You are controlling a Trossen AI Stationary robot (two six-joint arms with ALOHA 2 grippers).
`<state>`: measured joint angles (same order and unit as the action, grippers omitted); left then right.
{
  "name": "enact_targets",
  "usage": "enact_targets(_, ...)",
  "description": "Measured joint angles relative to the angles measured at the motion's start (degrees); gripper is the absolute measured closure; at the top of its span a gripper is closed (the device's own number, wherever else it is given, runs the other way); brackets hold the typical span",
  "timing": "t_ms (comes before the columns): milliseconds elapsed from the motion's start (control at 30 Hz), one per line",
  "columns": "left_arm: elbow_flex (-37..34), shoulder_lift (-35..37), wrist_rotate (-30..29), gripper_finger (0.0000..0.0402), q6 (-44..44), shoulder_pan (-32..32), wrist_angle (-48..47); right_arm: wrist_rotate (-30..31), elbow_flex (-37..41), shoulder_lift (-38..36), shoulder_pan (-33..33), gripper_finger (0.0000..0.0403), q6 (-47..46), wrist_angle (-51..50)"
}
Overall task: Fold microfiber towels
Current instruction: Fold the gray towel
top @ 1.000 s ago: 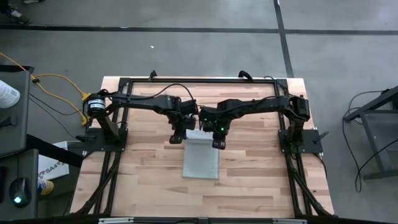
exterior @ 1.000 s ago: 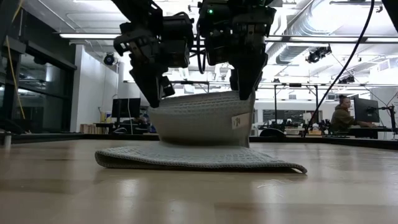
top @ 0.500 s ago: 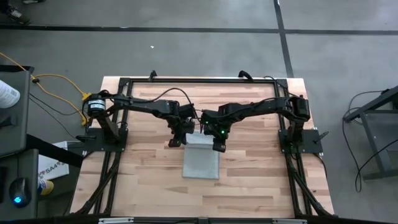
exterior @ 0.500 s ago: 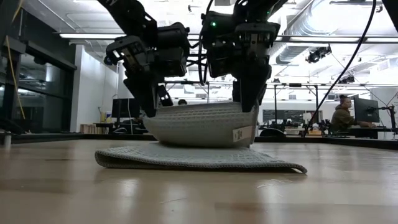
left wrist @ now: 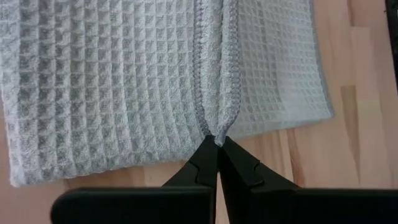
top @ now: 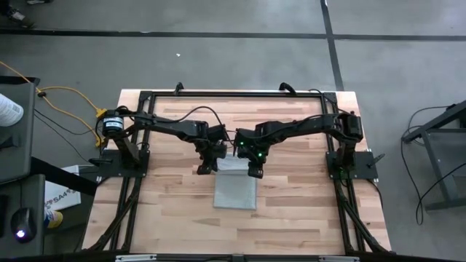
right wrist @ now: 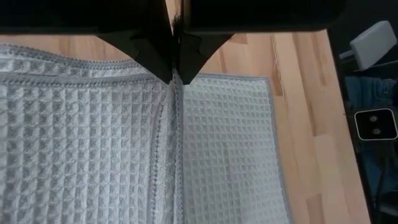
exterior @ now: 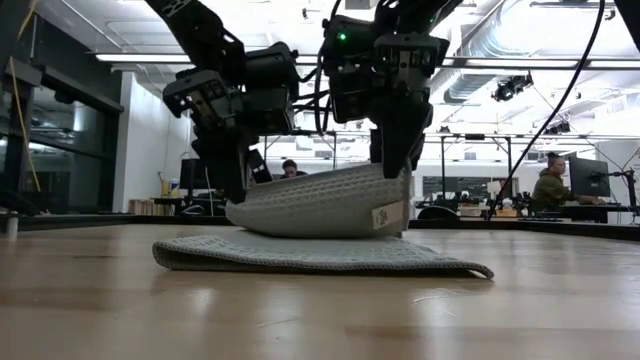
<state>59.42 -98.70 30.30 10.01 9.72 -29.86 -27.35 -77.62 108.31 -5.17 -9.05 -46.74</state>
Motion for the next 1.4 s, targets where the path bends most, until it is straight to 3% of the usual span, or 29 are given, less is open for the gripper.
enact_targets(733,0.0,0.0,1.2,0.0401,-3.3,-4.7,2.6,-0.3,0.0,3.2,2.9,0.0399,-1.4,0.8)
enact_targets(1400,0.3,0.7,2.2,0.0401,-7.9,-12.0,3.5,0.1,-0.2,3.1,11.2,0.0399,-6.7,3.0)
